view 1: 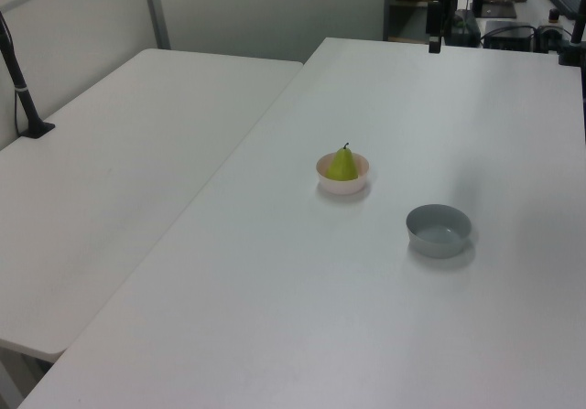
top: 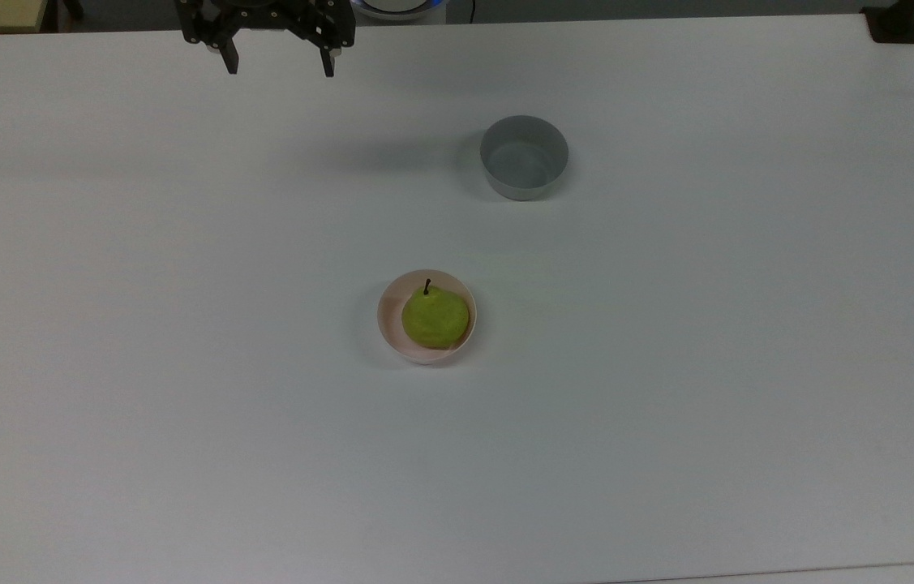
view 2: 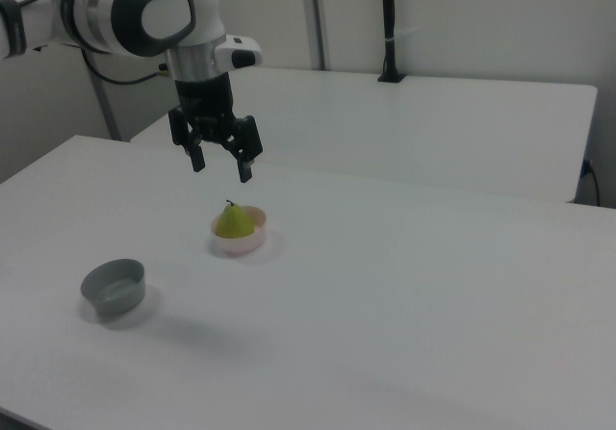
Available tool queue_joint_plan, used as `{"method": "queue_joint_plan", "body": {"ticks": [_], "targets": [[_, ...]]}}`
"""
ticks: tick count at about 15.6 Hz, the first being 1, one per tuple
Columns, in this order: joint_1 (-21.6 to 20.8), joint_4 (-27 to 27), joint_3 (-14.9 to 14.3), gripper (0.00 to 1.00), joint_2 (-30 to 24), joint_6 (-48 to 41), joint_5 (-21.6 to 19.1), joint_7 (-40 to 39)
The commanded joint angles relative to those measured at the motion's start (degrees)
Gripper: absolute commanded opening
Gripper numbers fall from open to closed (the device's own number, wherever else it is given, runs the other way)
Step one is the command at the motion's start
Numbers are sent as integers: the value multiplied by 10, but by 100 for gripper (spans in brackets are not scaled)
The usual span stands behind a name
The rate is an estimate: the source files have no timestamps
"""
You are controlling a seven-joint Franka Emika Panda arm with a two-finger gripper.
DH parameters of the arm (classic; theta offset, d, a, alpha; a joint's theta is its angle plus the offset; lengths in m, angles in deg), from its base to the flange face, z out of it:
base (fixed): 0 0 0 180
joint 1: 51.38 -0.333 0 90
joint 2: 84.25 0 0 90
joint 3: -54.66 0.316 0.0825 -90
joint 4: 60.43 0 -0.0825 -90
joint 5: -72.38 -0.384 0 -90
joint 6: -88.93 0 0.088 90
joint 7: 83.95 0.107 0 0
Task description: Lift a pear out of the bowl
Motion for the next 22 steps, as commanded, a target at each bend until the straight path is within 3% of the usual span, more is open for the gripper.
{"method": "queue_joint_plan", "body": {"ticks": [1, 15, 19, 22], "targets": [[5, -2, -2, 100, -11, -9, -1, -12], [-8, -17, -5, 100, 8, -9, -2, -5], [-81, -80, -71, 100, 74, -2, -7, 14], [-115, -95, -76, 100, 100, 23, -6, 15]]}}
